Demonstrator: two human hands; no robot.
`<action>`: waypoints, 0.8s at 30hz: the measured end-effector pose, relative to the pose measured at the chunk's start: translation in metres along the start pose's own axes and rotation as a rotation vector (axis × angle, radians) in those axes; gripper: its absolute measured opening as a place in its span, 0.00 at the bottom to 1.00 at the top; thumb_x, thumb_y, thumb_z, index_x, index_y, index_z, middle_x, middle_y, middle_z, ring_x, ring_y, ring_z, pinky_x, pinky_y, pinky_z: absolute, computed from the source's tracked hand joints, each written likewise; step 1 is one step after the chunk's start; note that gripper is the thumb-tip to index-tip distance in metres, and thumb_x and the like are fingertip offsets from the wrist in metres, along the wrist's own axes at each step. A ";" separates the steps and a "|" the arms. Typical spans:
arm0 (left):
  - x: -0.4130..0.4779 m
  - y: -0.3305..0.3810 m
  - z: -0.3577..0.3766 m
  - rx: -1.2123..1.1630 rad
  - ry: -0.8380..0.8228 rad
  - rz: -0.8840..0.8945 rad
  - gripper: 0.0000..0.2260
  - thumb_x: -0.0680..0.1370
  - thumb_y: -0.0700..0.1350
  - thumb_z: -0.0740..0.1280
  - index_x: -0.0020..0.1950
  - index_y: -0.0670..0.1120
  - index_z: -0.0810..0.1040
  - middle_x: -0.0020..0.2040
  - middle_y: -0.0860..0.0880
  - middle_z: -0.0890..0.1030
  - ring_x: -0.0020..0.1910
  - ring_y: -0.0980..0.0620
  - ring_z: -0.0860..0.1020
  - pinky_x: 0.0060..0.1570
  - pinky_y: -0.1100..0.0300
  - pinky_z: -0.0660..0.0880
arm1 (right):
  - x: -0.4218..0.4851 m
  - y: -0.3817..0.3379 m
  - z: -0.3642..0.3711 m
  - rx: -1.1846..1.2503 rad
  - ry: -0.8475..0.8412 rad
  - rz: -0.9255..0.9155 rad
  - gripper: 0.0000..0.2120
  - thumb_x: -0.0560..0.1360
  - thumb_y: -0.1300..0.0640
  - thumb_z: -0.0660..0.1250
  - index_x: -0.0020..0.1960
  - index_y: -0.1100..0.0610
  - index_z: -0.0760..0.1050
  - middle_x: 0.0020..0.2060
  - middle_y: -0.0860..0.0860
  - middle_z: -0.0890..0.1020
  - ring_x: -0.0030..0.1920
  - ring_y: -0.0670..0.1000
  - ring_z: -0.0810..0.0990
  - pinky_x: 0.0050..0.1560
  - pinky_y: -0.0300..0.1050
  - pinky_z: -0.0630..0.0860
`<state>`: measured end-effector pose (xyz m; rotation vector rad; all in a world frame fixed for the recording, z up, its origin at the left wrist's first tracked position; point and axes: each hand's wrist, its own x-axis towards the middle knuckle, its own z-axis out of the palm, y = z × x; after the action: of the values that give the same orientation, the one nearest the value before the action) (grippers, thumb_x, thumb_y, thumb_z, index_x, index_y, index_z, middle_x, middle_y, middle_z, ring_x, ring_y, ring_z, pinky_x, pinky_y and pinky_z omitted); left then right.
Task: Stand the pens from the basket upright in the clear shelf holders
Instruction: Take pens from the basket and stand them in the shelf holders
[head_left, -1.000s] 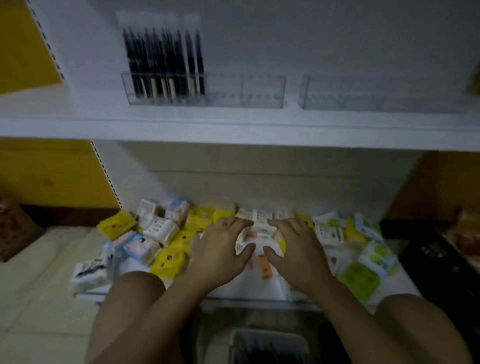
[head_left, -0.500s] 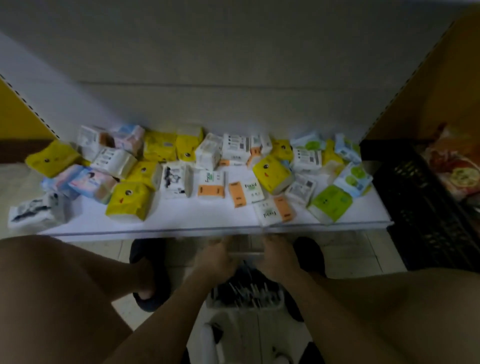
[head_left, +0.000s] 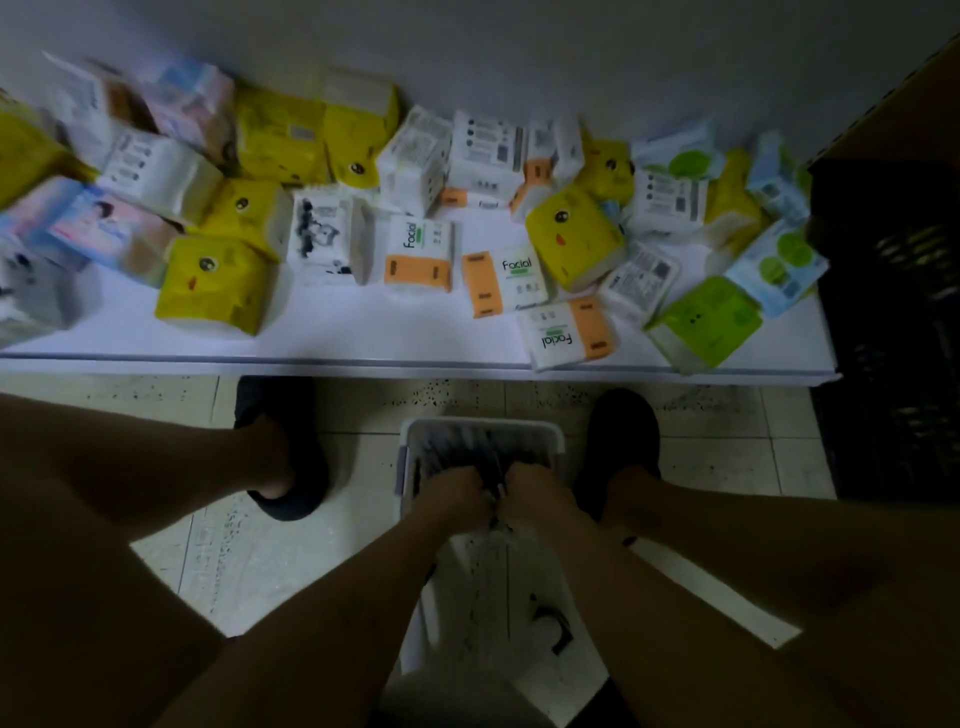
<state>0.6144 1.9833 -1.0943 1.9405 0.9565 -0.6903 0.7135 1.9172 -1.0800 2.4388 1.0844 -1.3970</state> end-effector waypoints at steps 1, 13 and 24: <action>0.002 -0.001 0.005 -0.011 0.000 -0.010 0.14 0.78 0.44 0.65 0.64 0.43 0.77 0.59 0.44 0.79 0.57 0.46 0.77 0.57 0.55 0.75 | 0.002 -0.001 0.002 -0.010 -0.013 0.012 0.11 0.78 0.57 0.64 0.58 0.61 0.75 0.53 0.58 0.79 0.51 0.58 0.78 0.53 0.53 0.77; 0.001 -0.018 0.027 0.367 -0.197 0.024 0.27 0.80 0.53 0.60 0.78 0.55 0.55 0.79 0.45 0.50 0.77 0.39 0.48 0.75 0.45 0.51 | 0.010 0.028 0.038 0.019 -0.180 -0.038 0.28 0.79 0.62 0.61 0.77 0.51 0.60 0.77 0.57 0.54 0.75 0.63 0.56 0.74 0.55 0.58; 0.007 -0.031 0.031 0.336 -0.175 -0.063 0.29 0.79 0.58 0.59 0.78 0.59 0.53 0.80 0.50 0.50 0.78 0.42 0.44 0.72 0.35 0.49 | 0.012 0.027 0.048 -0.059 -0.212 -0.010 0.31 0.81 0.54 0.57 0.80 0.50 0.47 0.78 0.59 0.46 0.76 0.63 0.47 0.76 0.58 0.48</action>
<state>0.5898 1.9695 -1.1284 2.1011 0.8357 -1.0966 0.7015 1.8826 -1.1227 2.1886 1.0723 -1.5604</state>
